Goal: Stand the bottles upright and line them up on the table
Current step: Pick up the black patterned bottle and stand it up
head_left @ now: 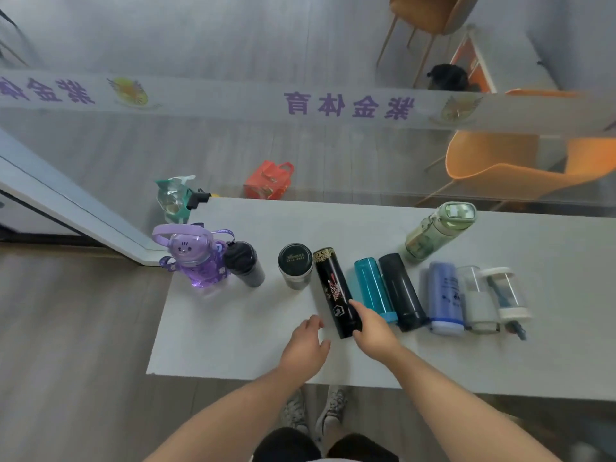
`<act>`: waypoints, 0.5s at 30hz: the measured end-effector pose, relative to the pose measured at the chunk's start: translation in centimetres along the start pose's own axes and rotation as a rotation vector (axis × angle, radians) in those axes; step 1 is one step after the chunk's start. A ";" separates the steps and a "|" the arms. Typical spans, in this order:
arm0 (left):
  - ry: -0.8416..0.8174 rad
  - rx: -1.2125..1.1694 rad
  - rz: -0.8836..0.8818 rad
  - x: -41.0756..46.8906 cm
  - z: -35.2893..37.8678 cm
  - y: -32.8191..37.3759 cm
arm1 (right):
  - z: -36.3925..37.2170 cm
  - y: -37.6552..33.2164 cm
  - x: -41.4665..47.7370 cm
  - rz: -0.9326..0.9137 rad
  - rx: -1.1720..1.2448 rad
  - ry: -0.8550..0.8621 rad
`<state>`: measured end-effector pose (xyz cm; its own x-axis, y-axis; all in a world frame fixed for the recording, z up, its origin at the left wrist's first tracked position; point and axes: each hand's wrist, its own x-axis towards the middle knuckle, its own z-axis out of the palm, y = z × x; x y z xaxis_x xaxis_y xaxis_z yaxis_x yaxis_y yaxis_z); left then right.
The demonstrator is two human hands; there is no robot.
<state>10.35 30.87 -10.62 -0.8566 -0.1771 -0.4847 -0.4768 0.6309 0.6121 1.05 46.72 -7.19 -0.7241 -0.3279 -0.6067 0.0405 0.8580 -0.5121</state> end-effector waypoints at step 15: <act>0.027 -0.347 -0.074 1.1 3.5 1.2 | 2.1 2.3 0.7 0.050 0.273 -0.070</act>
<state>9.57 34.09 -12.63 -0.8198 -0.2358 -0.5218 -0.5725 0.3224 0.7539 2.05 47.65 -10.09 -0.6680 -0.3223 -0.6707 0.2658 0.7385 -0.6196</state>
